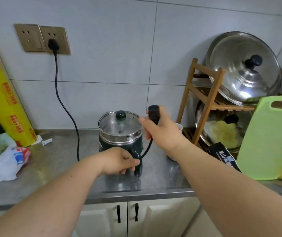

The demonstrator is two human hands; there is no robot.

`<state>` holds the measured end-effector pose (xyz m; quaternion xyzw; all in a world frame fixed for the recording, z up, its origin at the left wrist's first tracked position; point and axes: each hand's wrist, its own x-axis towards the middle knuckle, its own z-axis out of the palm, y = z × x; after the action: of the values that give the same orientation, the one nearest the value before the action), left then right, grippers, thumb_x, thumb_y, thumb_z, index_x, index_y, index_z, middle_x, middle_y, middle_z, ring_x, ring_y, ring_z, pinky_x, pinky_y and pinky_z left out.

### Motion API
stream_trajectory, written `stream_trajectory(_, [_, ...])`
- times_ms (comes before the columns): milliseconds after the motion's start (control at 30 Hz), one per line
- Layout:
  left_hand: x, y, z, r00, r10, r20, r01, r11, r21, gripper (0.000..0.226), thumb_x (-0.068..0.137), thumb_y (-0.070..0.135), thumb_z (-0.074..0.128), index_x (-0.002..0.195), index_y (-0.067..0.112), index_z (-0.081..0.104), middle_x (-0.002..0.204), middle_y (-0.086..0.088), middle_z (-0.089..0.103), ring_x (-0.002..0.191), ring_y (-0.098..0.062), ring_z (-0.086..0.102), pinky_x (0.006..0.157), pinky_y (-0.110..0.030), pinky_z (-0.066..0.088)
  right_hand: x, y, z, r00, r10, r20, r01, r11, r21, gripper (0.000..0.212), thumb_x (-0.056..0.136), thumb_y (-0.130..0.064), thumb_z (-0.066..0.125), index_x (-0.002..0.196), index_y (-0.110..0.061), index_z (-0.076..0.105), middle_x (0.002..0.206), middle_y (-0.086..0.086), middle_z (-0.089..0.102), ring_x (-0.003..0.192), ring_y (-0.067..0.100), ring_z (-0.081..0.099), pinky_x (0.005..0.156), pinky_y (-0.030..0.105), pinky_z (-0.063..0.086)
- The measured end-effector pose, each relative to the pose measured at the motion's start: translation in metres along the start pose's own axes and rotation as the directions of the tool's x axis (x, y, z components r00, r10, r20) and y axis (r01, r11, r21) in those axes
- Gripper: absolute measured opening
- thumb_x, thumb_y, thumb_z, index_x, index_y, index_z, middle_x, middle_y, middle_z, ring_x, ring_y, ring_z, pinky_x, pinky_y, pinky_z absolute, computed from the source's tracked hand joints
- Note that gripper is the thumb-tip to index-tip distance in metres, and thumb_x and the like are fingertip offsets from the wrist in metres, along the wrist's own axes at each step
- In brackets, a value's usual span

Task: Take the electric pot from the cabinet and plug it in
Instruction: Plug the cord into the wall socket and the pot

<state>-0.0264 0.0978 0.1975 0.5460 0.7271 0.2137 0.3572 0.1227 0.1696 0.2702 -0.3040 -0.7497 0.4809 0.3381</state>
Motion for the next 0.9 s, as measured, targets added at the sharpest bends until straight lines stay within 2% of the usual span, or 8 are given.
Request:
stream_trajectory(100, [0.001, 0.007, 0.019, 1.000, -0.006, 0.007, 0.007, 0.993, -0.121, 0.037, 0.087, 0.050, 0.055, 0.073, 0.020, 0.071, 0.055, 0.007, 0.055, 0.055, -0.011, 0.049, 0.061, -0.024, 0.043, -0.002, 0.012, -0.012, 0.962, 0.180, -0.206, -0.053, 0.862, 0.505, 0.018, 0.088, -0.016, 0.062, 0.095, -0.022, 0.047, 0.074, 0.004, 0.057, 0.063, 0.018, 0.058, 0.072, 0.038, 0.056])
stream_trajectory(200, [0.004, 0.009, 0.040, 0.999, 0.018, 0.051, 0.000, 0.941, -0.339, 0.033, 0.089, 0.044, 0.054, 0.071, 0.021, 0.068, 0.053, 0.005, 0.047, 0.053, -0.010, 0.043, 0.060, -0.023, 0.041, -0.007, 0.023, -0.020, 0.969, 0.235, -0.078, -0.080, 0.595, 0.800, 0.004, 0.091, -0.017, 0.058, 0.093, -0.017, 0.054, 0.085, 0.008, 0.064, 0.063, 0.019, 0.061, 0.069, 0.036, 0.055])
stream_trajectory(300, [0.007, 0.009, 0.057, 0.997, 0.024, 0.067, 0.007, 0.903, -0.429, 0.033, 0.091, 0.042, 0.052, 0.074, 0.019, 0.070, 0.053, 0.005, 0.045, 0.052, -0.011, 0.038, 0.059, -0.023, 0.039, -0.006, 0.033, -0.020, 0.942, 0.302, -0.144, -0.058, 0.571, 0.819, 0.005, 0.094, -0.024, 0.054, 0.095, -0.019, 0.055, 0.086, 0.007, 0.063, 0.061, 0.018, 0.060, 0.067, 0.034, 0.052])
stream_trajectory(433, [0.014, 0.009, 0.075, 0.998, -0.043, 0.039, 0.056, 0.878, -0.476, 0.029, 0.093, 0.038, 0.050, 0.082, 0.021, 0.070, 0.060, 0.005, 0.055, 0.063, -0.015, 0.046, 0.076, -0.034, 0.044, 0.001, 0.049, -0.019, 0.714, 0.575, -0.400, 0.042, 0.536, 0.843, 0.016, 0.094, -0.028, 0.054, 0.101, -0.015, 0.059, 0.056, -0.004, 0.054, 0.043, 0.007, 0.052, 0.062, 0.027, 0.048])
stream_trajectory(600, [0.028, -0.008, 0.091, 0.962, -0.273, 0.023, 0.238, 0.793, -0.561, 0.024, 0.090, 0.043, 0.052, 0.091, 0.019, 0.059, 0.101, -0.006, 0.065, 0.092, -0.023, 0.064, 0.097, -0.043, 0.049, -0.002, 0.071, -0.013, 0.740, 0.620, -0.261, -0.202, 0.575, 0.793, 0.029, 0.092, -0.039, 0.053, 0.075, -0.016, 0.059, 0.040, -0.008, 0.046, 0.032, 0.006, 0.040, 0.044, 0.025, 0.033])
stream_trajectory(700, [0.041, -0.013, 0.095, 0.860, -0.492, -0.135, 0.315, 0.719, -0.619, 0.046, 0.085, 0.043, 0.059, 0.120, 0.015, 0.052, 0.115, -0.006, 0.059, 0.092, -0.023, 0.058, 0.083, -0.038, 0.054, -0.012, 0.092, -0.004, 0.741, 0.664, -0.101, -0.355, 0.515, 0.780, 0.023, 0.094, -0.033, 0.052, 0.082, -0.014, 0.056, 0.054, -0.002, 0.043, 0.040, 0.009, 0.032, 0.037, 0.022, 0.026])
stream_trajectory(767, [0.048, -0.006, 0.097, 0.829, -0.495, -0.258, 0.274, 0.763, -0.585, 0.060, 0.086, 0.038, 0.060, 0.135, 0.012, 0.038, 0.112, -0.006, 0.056, 0.085, -0.019, 0.055, 0.071, -0.029, 0.047, -0.025, 0.111, 0.001, 0.690, 0.720, -0.082, -0.461, 0.523, 0.717, 0.021, 0.094, -0.033, 0.051, 0.085, -0.014, 0.053, 0.055, 0.000, 0.046, 0.039, 0.009, 0.032, 0.036, 0.022, 0.026])
stream_trajectory(900, [0.072, 0.004, 0.103, 0.795, -0.461, -0.395, 0.163, 0.788, -0.593, 0.062, 0.088, 0.029, 0.058, 0.139, 0.011, 0.029, 0.127, -0.013, 0.055, 0.098, -0.026, 0.053, 0.077, -0.032, 0.041, -0.046, 0.145, 0.007, 0.631, 0.765, -0.130, -0.577, 0.575, 0.580, 0.016, 0.096, -0.031, 0.049, 0.097, -0.015, 0.052, 0.067, 0.004, 0.059, 0.042, 0.010, 0.036, 0.038, 0.023, 0.030])
